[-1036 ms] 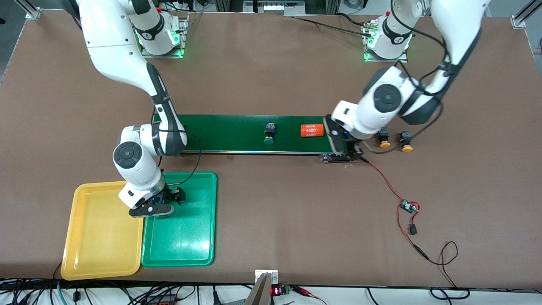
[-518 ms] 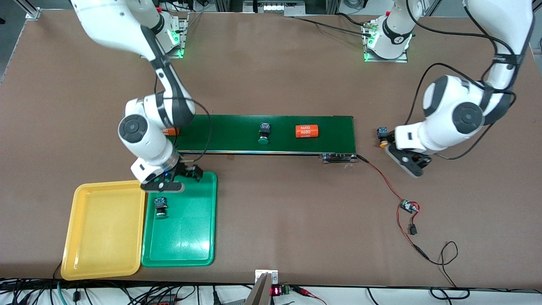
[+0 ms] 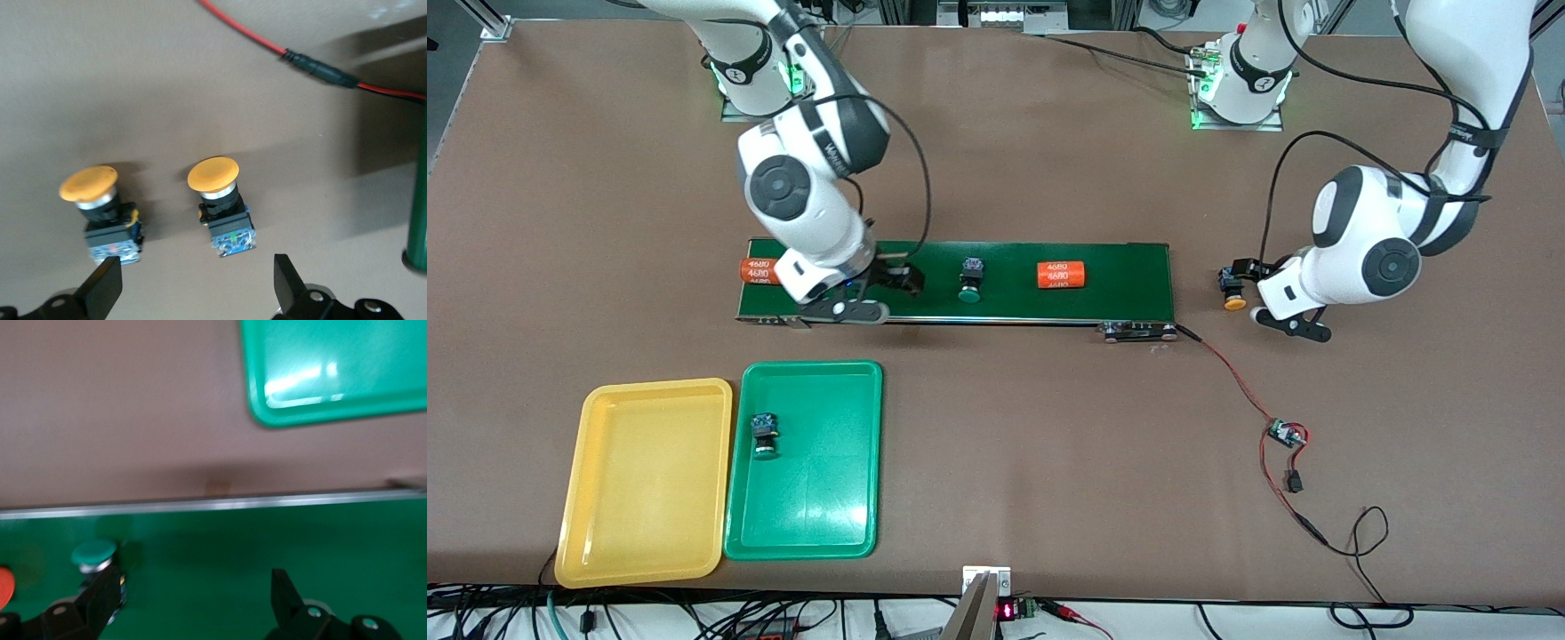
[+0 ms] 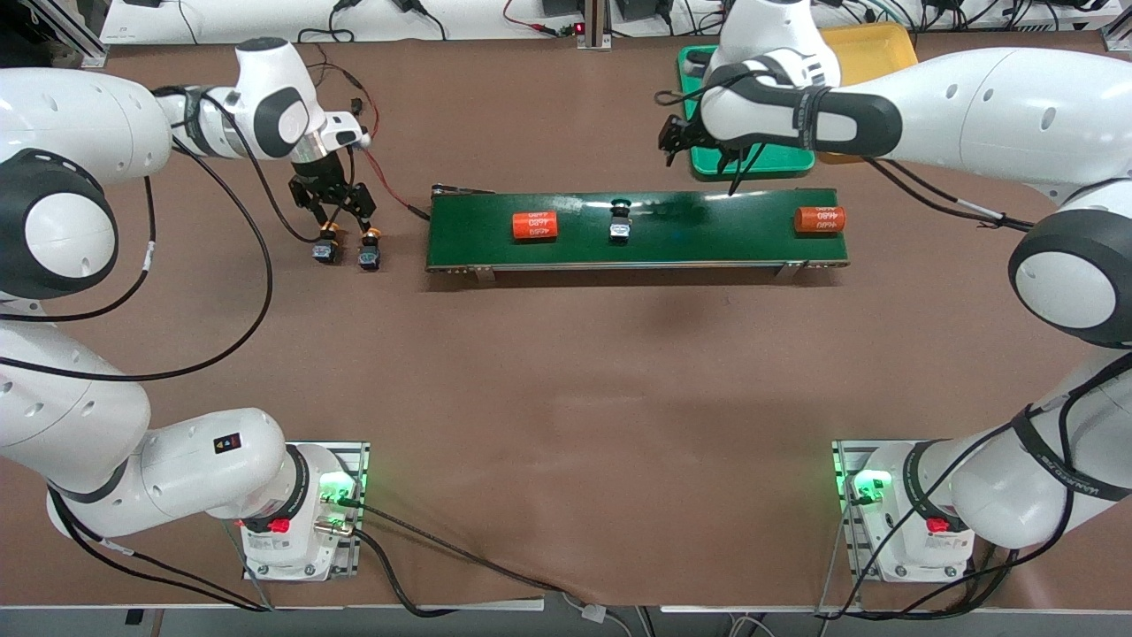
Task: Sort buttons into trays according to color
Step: 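Grasp a green button with the right gripper while the left gripper grasps a yellow one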
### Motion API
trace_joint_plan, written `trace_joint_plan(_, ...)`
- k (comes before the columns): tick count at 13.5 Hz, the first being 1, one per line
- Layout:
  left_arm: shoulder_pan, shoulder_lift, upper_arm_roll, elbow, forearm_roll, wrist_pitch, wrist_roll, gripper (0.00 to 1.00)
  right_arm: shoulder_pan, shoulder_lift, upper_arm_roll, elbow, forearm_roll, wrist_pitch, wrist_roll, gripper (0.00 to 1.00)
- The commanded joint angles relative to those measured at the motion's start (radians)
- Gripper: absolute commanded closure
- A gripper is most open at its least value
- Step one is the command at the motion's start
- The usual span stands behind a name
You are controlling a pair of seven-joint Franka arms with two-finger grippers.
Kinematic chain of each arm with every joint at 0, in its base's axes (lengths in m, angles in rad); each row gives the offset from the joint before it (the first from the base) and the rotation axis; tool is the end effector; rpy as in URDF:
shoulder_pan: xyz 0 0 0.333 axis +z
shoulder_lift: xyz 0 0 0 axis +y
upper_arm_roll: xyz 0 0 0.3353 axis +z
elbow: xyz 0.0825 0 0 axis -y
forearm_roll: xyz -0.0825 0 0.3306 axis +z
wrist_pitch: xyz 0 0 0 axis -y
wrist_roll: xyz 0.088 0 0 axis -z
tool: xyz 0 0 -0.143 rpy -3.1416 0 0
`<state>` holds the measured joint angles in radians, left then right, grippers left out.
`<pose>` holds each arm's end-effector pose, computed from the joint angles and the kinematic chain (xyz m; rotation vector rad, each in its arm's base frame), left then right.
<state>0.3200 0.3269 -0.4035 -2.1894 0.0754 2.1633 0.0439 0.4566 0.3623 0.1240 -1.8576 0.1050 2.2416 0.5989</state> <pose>0.4803 -0.0360 0.2516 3.0220 -0.2749 -0.4976 0.5017 0.3300 0.3442 -3.0192 0.1377 0.0773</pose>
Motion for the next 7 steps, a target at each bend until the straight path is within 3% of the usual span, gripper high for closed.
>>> trace_joint_plan(1,-0.010,0.004,0.006,-0.110,-0.025,0.143,-0.119,0.00,0.016,-0.008,0.046,-0.081,-0.001,0.106,0.086,0.00)
trace_joint_plan(5,-0.024,0.049,0.006,-0.121,-0.054,0.205,-0.193,0.00,0.060,0.050,0.049,-0.098,-0.019,0.206,0.143,0.00)
trace_joint_plan(7,-0.029,0.076,0.006,-0.116,-0.055,0.224,-0.197,0.49,0.068,0.064,0.049,-0.098,-0.059,0.214,0.173,0.00)
